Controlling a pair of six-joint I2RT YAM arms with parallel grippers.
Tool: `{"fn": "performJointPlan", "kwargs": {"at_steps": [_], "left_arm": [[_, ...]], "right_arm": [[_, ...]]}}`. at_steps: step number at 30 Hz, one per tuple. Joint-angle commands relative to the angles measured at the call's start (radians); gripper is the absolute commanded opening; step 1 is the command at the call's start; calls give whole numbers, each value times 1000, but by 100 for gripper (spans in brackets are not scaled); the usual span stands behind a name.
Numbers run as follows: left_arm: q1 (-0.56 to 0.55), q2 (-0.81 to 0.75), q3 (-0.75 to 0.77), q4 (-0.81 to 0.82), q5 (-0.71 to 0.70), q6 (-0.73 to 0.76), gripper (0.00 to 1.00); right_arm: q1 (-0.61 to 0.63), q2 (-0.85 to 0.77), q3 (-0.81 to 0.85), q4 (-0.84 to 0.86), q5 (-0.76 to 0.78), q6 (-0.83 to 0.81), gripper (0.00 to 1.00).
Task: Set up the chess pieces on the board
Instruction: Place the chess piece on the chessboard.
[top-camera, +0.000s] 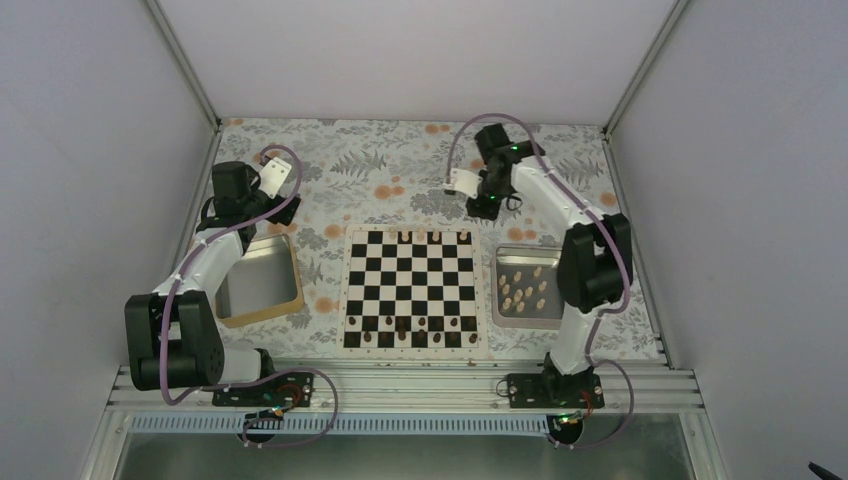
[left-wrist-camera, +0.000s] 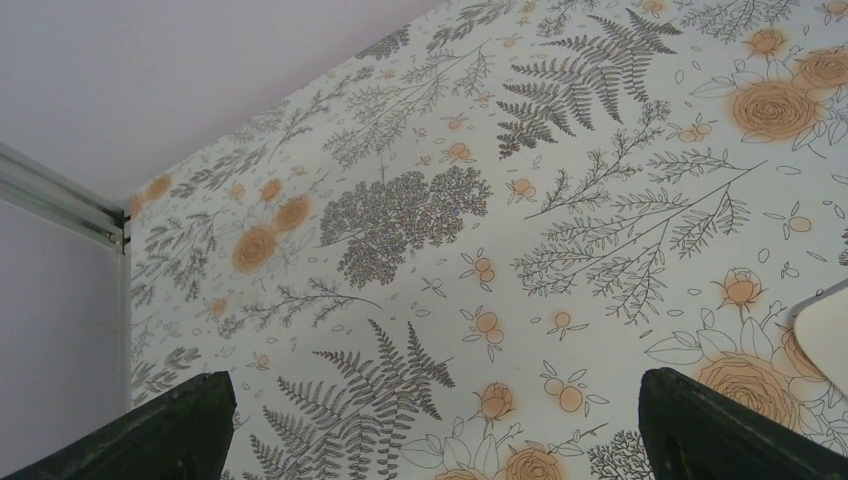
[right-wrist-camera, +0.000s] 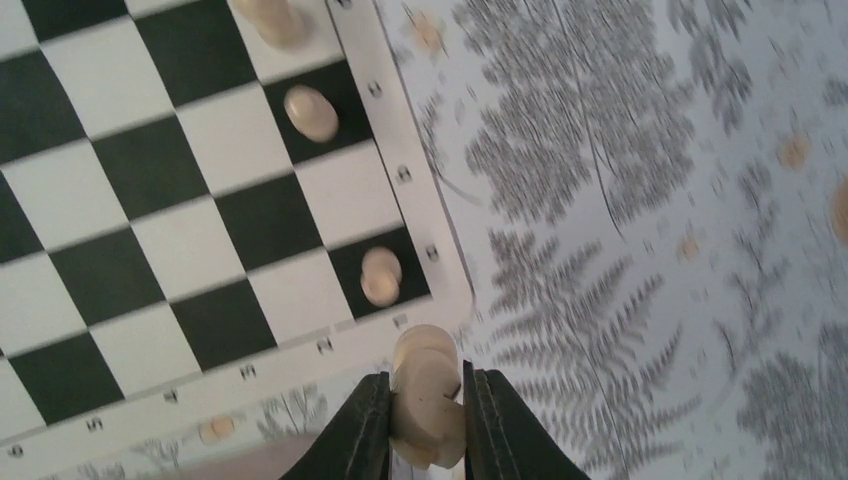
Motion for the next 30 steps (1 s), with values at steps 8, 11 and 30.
{"fn": "performJointPlan", "kwargs": {"at_steps": [8,11,30], "left_arm": [[9,-1,19,17,21,4,100],[9,5,18,19,25,5,100],[9,22,20,17,31,5,100]], "right_arm": [[140,163,116,-21,5,41,16],[143,177,102,-13,-1,41,16],[146,240,45,41,2,25,17]]}}
